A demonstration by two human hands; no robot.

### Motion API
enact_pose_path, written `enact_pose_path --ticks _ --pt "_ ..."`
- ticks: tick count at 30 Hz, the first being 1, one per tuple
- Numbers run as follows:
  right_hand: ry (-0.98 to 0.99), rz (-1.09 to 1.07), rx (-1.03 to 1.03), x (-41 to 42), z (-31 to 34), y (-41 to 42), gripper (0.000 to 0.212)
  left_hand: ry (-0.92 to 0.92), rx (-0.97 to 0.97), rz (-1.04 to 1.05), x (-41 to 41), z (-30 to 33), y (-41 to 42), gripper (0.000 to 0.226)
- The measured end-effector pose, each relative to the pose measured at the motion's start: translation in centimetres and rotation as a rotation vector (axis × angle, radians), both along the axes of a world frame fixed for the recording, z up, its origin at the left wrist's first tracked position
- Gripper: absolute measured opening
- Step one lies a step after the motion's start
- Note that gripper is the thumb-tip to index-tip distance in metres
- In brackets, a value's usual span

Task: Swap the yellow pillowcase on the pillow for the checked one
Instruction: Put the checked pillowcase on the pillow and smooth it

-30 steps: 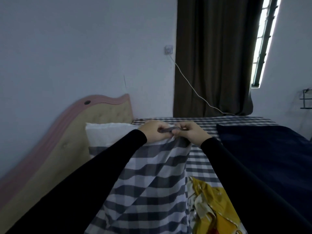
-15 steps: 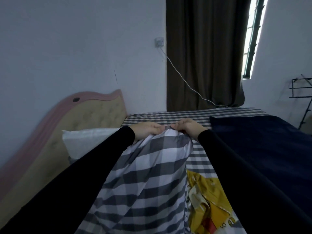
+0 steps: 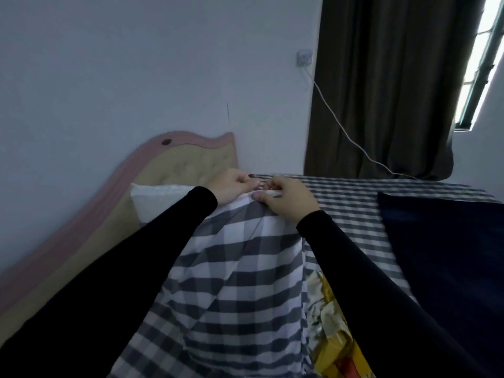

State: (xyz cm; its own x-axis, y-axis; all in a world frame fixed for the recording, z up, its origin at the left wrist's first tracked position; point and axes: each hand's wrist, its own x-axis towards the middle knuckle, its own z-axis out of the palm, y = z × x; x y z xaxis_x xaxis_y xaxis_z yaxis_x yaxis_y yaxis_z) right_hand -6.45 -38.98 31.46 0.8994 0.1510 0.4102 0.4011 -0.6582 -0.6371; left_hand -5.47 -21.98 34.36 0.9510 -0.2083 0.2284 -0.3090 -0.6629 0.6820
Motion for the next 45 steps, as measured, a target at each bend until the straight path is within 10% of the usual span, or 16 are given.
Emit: enact_pose_path --ticks 8,15,21,31,45 --pt "0.101 -0.177 -0.181 1.1 0.4 1.0 0.027 0.173 0.418 0.143 -2.6 -0.7 9.8 0.064" --pt "0.006 -0.077 -0.616 -0.1 2.9 8.0 0.049 0.09 0.099 0.124 -3.3 -2.1 16.7 0.038" --pt "0.001 0.183 -0.488 0.6 0.9 16.5 0.07 0.039 0.111 -0.002 -3.2 -2.5 17.8 0.034" --pt "-0.097 0.188 -0.386 1.5 -2.2 15.8 0.029 0.262 0.0 -0.1 -1.8 -4.9 25.3 0.037" --pt "-0.014 0.011 -0.3 -0.2 0.4 14.4 0.048 -0.179 -0.392 -0.033 -0.1 -5.1 20.7 0.025"
